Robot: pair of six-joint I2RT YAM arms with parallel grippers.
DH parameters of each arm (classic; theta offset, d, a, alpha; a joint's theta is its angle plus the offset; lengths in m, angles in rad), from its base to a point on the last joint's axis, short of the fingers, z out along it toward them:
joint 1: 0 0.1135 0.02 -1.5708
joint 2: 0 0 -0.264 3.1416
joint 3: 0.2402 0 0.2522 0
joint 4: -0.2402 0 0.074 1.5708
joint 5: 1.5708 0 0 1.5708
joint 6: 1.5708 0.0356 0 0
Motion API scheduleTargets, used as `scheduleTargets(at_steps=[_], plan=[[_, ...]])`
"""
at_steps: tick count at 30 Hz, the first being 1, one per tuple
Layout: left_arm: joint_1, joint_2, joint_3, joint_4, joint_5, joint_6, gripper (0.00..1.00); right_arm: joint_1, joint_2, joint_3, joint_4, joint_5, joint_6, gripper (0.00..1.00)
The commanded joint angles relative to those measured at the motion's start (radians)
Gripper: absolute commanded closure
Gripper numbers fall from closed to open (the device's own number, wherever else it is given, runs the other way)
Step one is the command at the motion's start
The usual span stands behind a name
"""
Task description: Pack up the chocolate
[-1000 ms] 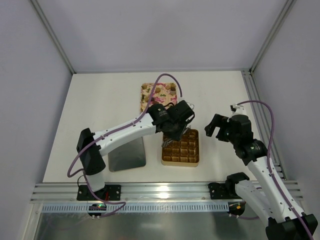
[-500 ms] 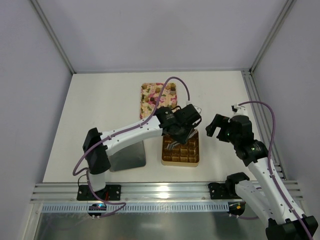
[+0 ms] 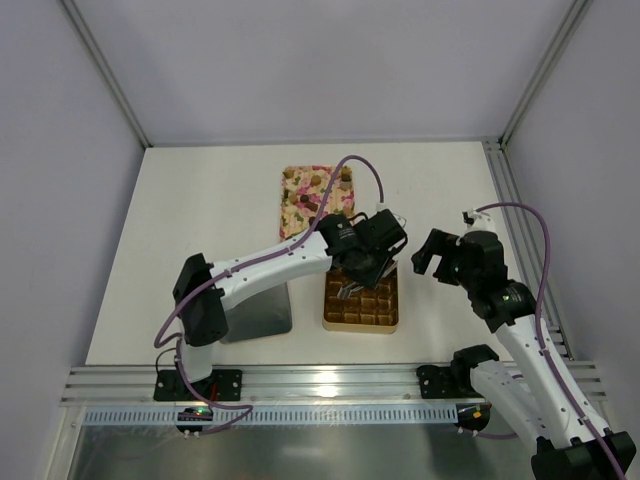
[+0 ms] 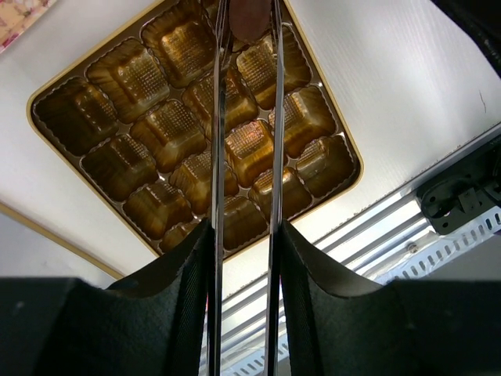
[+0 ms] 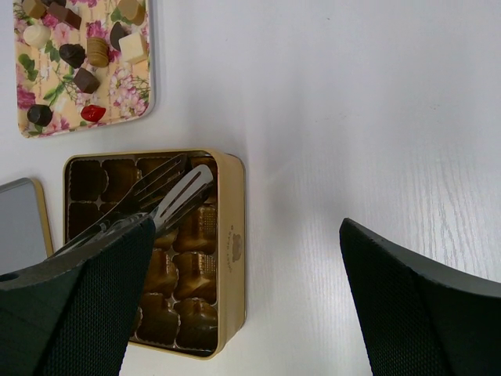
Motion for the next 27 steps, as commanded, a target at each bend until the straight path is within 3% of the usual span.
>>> scheduleTargets(at_steps=[1, 8, 16, 27], plan=[[-0.004, -0.008, 0.045, 0.028, -0.006, 0.004, 0.62, 0.003, -0.013, 0.027, 0.002, 0.012, -0.013, 0.00], [-0.004, -0.009, 0.059, 0.023, -0.014, 0.012, 0.57, 0.003, -0.011, 0.028, 0.001, 0.013, -0.016, 0.00], [0.007, -0.068, 0.076, 0.018, -0.060, 0.009, 0.60, 0.003, -0.008, 0.037, 0.005, 0.010, -0.017, 0.00], [0.205, -0.103, 0.105, -0.046, -0.114, 0.035, 0.61, 0.003, 0.032, 0.035, 0.042, -0.022, -0.022, 0.00]])
